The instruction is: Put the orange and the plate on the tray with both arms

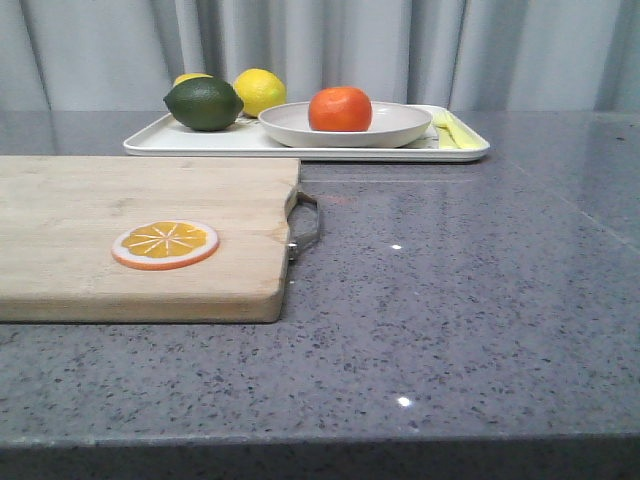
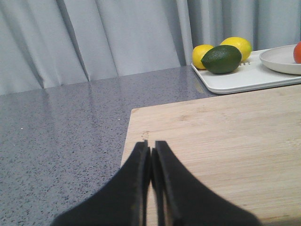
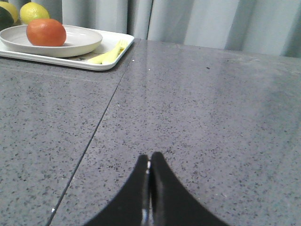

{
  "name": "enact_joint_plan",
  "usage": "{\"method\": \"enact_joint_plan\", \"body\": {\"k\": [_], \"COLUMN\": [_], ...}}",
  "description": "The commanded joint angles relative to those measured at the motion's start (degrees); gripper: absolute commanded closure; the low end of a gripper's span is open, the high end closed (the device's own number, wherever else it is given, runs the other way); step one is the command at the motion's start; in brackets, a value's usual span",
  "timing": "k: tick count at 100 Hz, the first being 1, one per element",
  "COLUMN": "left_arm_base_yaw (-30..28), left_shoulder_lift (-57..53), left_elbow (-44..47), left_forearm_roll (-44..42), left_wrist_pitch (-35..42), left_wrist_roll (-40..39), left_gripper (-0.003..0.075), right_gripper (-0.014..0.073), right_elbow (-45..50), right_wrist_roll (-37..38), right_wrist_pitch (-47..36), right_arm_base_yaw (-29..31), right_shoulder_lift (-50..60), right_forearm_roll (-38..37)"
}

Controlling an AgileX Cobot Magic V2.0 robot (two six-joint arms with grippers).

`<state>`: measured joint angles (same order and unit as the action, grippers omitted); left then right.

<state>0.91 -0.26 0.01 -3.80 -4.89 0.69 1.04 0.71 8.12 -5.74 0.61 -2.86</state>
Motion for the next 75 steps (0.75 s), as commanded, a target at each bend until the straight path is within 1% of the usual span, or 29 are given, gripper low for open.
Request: {"method": "enact_joint_plan", "body": {"k": [1,75], "left_arm_base_yaw": [-0.11,-0.11], "left_shoulder_lift": [-1.89,-1.89], "left_elbow": [0.57,0.57], "left_forearm_roll": [0.09,0.09], "left_wrist_pitch": [4.89,4.89], "left_wrist_roll": [-0.69,-0.69], "left_gripper": [0.0741,0.0741], "right_gripper": [0.0662,0.0662], "right_elbow": [-0.68,-0.68], "right_wrist_roll": [0.51,0.51], "right_wrist_pitch": [-6.15,-7.00], "right_arm_base_yaw": [0.26,0.26], "right_shoulder_lift": [0.73,0.73], "right_forearm_roll": [-0.62,-0.62]}}
